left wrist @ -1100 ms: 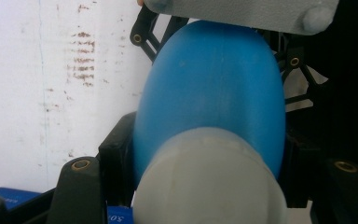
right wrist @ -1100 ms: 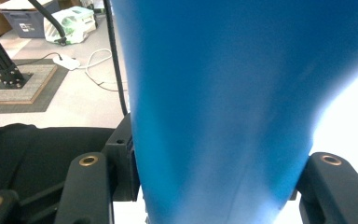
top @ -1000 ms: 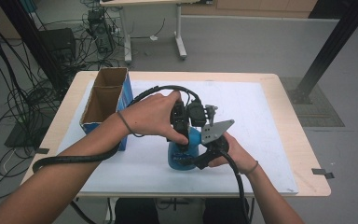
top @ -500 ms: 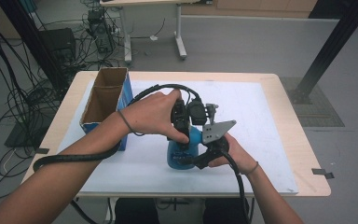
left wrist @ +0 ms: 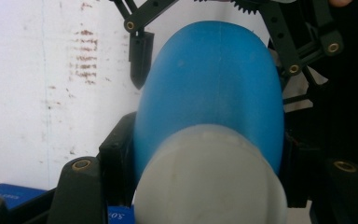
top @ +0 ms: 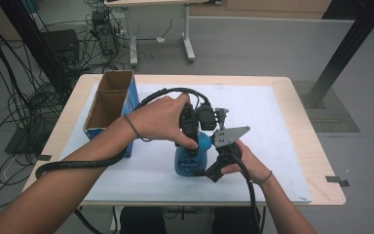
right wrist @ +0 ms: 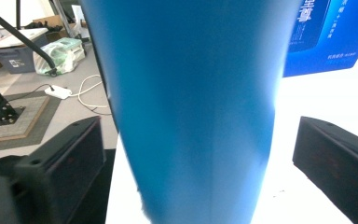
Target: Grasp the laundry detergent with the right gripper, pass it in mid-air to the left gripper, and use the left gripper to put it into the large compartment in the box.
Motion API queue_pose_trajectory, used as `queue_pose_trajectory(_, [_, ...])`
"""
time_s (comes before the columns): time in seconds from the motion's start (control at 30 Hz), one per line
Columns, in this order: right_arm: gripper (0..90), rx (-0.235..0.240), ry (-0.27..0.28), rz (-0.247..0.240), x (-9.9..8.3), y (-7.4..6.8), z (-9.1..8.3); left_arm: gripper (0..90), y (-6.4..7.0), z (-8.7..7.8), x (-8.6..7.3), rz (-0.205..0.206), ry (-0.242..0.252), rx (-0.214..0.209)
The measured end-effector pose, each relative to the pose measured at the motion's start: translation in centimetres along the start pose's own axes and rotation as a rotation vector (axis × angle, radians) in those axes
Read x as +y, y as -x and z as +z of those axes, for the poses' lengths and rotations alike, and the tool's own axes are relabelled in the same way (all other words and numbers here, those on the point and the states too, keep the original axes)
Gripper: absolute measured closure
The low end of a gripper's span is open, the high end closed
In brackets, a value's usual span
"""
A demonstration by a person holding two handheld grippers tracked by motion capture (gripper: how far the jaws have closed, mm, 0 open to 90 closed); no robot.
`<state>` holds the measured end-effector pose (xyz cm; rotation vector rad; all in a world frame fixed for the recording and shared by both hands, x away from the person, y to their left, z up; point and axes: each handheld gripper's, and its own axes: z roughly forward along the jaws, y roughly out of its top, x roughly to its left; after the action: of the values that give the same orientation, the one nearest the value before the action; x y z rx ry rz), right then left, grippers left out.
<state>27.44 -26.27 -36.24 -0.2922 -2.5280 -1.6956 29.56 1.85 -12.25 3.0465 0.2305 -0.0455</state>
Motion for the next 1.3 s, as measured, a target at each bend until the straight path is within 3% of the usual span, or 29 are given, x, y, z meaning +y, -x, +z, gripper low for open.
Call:
queue_pose_trajectory(0.63, [1.2,-0.022,-0.008,0.007,-0.3,-0.1,-0.3,37.2,-0.2,-1.4,0.2,-0.013,0.000,0.005])
queue_pose_trajectory(1.3, [1.2,-0.036,-0.002,-0.006,-0.4,-0.5,-0.2,37.2,-0.6,-7.2,-0.6,-0.064,0.062,0.035])
